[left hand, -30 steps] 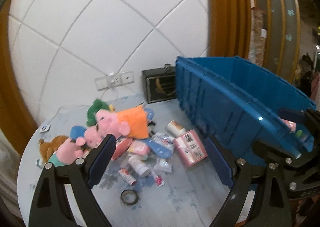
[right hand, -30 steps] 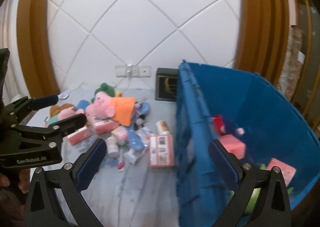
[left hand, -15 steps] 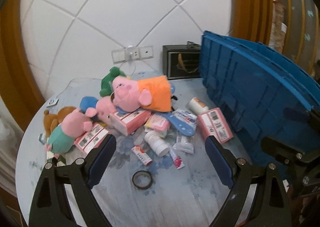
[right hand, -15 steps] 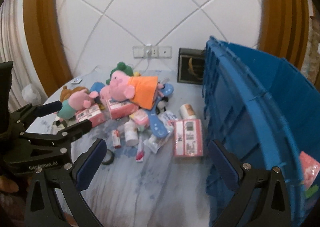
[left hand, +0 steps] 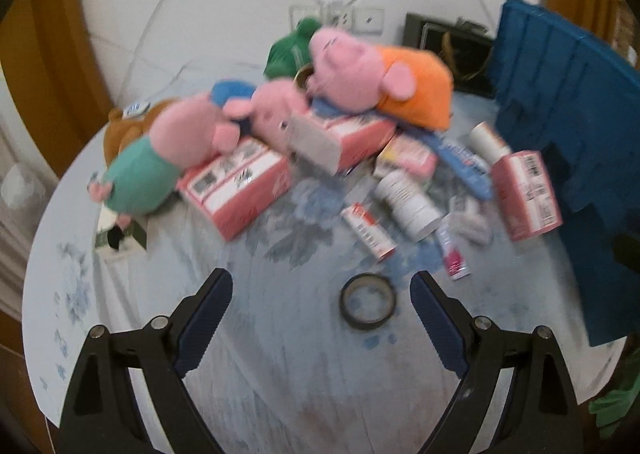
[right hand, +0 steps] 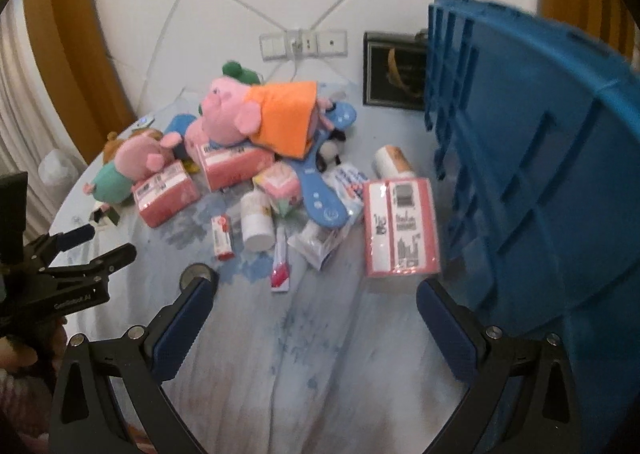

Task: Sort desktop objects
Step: 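Move both grippers back over the table, then grasp the black tape roll with the left gripper while the right grasps a white tube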

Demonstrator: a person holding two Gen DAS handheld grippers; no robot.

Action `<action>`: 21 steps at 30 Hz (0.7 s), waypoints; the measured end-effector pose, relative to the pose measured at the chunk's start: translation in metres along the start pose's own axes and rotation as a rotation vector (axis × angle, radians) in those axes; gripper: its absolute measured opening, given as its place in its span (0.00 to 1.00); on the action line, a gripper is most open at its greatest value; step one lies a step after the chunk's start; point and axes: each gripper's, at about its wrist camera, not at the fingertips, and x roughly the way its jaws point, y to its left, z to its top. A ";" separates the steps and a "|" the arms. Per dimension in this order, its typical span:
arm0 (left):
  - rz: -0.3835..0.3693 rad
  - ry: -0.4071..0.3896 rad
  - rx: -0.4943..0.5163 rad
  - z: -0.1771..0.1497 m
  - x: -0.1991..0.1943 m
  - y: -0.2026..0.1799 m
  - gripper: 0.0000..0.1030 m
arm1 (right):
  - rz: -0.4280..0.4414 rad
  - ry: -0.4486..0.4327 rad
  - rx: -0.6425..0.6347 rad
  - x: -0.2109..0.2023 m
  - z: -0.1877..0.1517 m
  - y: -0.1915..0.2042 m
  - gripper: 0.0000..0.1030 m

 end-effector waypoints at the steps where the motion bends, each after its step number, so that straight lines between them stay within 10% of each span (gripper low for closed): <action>1: -0.006 0.013 -0.004 -0.001 0.005 0.000 0.89 | 0.002 0.016 -0.001 0.008 -0.001 0.000 1.00; 21: -0.052 0.186 0.065 -0.018 0.106 -0.030 0.87 | 0.094 0.194 -0.033 0.132 -0.007 0.008 1.00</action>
